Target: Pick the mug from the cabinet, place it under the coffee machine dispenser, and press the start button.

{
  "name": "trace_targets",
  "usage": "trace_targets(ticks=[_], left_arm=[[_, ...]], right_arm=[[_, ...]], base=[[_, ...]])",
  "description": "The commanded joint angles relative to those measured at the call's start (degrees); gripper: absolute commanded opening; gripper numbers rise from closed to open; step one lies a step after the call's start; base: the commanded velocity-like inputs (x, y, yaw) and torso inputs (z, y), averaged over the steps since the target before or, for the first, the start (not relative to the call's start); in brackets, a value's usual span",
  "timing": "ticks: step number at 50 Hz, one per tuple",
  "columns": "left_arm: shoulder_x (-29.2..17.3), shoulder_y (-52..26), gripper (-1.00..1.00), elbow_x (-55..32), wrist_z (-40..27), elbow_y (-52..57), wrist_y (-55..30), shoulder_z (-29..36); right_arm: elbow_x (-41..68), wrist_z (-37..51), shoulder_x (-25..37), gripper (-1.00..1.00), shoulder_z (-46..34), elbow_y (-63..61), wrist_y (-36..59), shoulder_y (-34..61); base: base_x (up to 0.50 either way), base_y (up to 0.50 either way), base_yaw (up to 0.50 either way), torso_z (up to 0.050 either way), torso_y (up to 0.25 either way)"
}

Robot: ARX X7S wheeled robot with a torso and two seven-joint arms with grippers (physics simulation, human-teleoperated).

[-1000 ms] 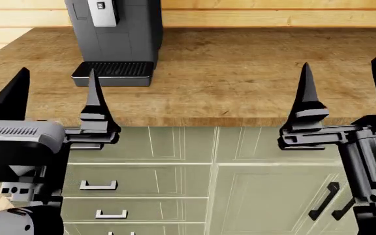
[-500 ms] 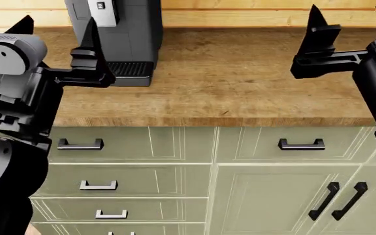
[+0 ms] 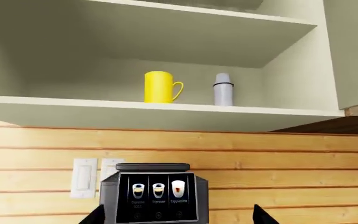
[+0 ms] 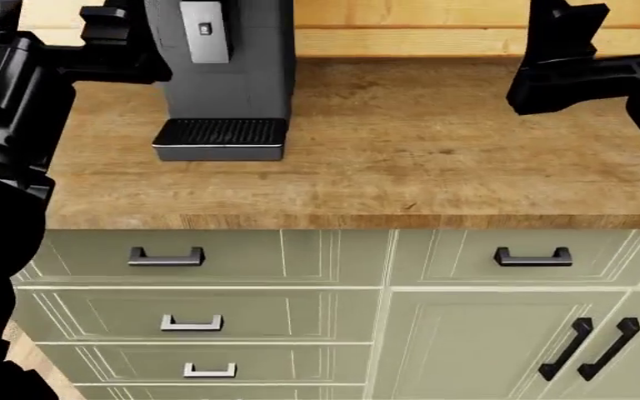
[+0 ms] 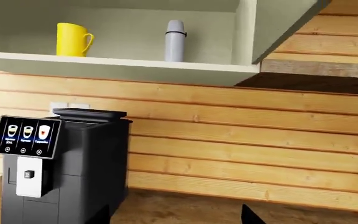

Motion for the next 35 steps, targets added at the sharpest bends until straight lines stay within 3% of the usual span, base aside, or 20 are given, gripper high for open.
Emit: trace_targets(ticks=[1, 35], left_arm=[[-0.4, -1.5, 1.00, -1.3, 0.2, -0.3, -0.9, -0.6], [-1.0, -1.7, 1.00, -4.1, -0.1, 1.4, -1.7, -1.2]], right_arm=[[2.7, 0.4, 0.2, 1.00, 0.5, -0.3, 0.0, 1.0], [4.3, 2.7, -0.1, 1.00, -0.7, -0.1, 0.7, 4.8]], base=[[0.02, 0.50, 0.00, 0.036, 0.170], [0.01, 0.50, 0.00, 0.036, 0.169]])
